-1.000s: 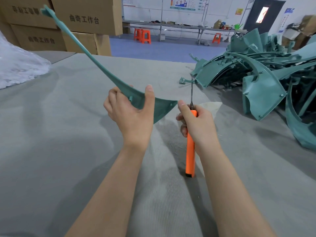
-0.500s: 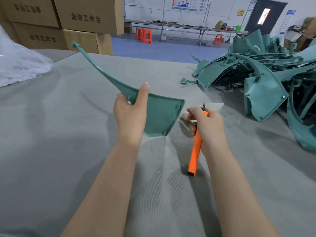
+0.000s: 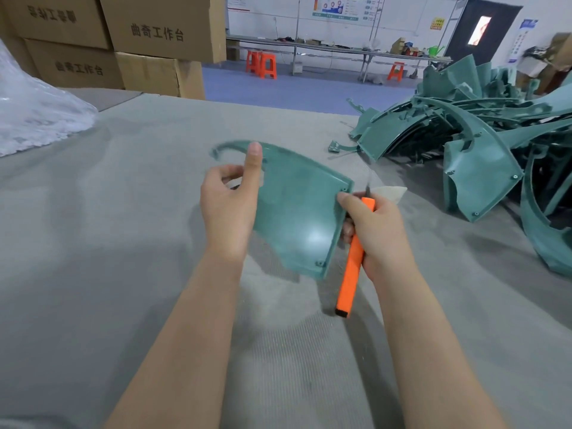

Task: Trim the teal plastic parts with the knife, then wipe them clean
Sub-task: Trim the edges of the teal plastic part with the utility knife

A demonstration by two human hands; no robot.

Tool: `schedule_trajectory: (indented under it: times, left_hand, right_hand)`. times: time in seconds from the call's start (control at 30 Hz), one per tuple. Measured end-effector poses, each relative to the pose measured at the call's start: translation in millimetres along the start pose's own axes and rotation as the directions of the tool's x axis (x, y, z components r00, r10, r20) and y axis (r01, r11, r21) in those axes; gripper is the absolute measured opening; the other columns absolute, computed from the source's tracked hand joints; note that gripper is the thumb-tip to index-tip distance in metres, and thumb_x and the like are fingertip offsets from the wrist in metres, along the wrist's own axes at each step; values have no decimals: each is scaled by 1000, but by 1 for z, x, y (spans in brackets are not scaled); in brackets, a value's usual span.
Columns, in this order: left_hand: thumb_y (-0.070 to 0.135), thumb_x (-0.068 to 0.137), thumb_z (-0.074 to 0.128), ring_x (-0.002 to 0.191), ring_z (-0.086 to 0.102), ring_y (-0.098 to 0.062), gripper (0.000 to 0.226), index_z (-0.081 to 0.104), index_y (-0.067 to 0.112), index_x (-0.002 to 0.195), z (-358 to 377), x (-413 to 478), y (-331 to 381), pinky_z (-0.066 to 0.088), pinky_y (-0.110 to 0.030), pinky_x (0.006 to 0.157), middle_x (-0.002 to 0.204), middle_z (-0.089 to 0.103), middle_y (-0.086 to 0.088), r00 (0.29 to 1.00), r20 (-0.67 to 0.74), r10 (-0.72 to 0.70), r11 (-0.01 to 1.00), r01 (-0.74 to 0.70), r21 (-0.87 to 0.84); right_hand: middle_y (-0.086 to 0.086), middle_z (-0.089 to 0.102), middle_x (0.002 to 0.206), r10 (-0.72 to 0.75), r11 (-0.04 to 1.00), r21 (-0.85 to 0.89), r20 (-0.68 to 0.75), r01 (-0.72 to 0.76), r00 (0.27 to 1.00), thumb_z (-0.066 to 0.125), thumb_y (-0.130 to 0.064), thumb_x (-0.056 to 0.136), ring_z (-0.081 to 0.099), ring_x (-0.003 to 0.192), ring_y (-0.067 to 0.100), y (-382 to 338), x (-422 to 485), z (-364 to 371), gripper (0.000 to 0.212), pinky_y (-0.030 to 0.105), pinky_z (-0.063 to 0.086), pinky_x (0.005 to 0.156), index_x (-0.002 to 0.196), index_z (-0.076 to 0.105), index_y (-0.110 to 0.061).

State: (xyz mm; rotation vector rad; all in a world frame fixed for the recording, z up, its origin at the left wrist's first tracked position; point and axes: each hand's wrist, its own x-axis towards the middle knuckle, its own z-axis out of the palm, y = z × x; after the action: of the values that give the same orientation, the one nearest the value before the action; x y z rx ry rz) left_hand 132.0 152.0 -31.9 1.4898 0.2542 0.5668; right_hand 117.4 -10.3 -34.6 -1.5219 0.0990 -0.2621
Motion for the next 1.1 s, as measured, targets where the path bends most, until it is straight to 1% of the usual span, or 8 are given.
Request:
schedule_trajectory:
  times: [0.1, 0.23, 0.37, 0.47, 0.57, 0.73, 0.87, 1.1]
  left_hand:
    - [53, 79, 70, 106, 64, -15, 54, 53, 15, 114, 3, 0, -4, 51, -36, 94, 116, 66, -3, 990, 84, -117, 989, 124, -80]
    - [33, 84, 72, 116, 61, -25, 82, 29, 0, 145, 10, -2, -6, 52, -38, 95, 141, 49, -15, 920, 244, -306, 873, 373, -314]
    - [34, 89, 64, 91, 71, -17, 38, 61, 9, 117, 10, -8, -6, 59, -31, 76, 110, 72, -6, 803, 488, -342, 707, 562, -429]
    - [43, 85, 58, 103, 68, -21, 50, 61, 10, 123, 16, -21, -5, 54, -34, 87, 117, 69, -10, 680, 680, -275, 727, 610, -316]
    - [25, 92, 58, 110, 65, -25, 41, 57, 7, 129, 20, -21, -12, 52, -37, 92, 123, 66, -11, 737, 620, -269, 769, 552, -321]
    - [14, 92, 61, 95, 71, -17, 25, 64, 13, 117, 8, -12, -15, 59, -28, 73, 109, 73, -4, 777, 577, -251, 807, 497, -319]
    - [13, 90, 63, 82, 73, -14, 17, 67, 15, 107, 4, -11, -13, 57, -25, 62, 97, 75, -1, 781, 561, -273, 808, 503, -306]
    - [14, 89, 64, 73, 73, -16, 14, 68, 13, 102, -2, -6, -8, 58, -26, 58, 91, 76, -4, 748, 582, -320, 784, 554, -281]
  right_hand:
    - [-1, 36, 47, 103, 971, 219, -39, -92, 994, 59, -9, 93, 34, 36, 7, 0, 3, -5, 23, 17, 32, 37, 73, 47, -11]
    - [-4, 38, 43, 98, 951, 300, -65, -74, 993, 59, -11, 94, 35, 36, 6, 2, 3, -2, 25, 18, 33, 38, 72, 46, -12]
    - [-6, 44, 42, 77, 946, 321, -80, -48, 994, 59, -10, 94, 39, 37, 7, 3, 3, -1, 20, 19, 34, 38, 78, 48, -11]
    - [-5, 44, 43, 78, 953, 296, -59, -58, 995, 60, -11, 93, 38, 38, 8, 4, 2, 2, 17, 20, 35, 39, 80, 50, -11]
    - [-2, 47, 48, 83, 963, 259, -50, -68, 995, 62, -12, 92, 39, 37, 8, 4, 0, 3, 13, 20, 35, 39, 82, 53, -11]
    - [-1, 54, 62, 44, 972, 234, -110, -17, 993, 61, -19, 94, 40, 37, 7, 2, 0, 1, 19, 17, 35, 39, 76, 54, -15]
    - [15, 59, 83, 42, 986, 168, -131, -19, 991, 59, -15, 94, 39, 40, 9, 2, 2, -5, 22, 21, 35, 42, 74, 52, -14]
    - [-3, 68, 66, -16, 989, 144, -81, 28, 997, 56, -12, 95, 40, 39, 8, 1, 1, -7, 20, 18, 35, 41, 76, 51, -13]
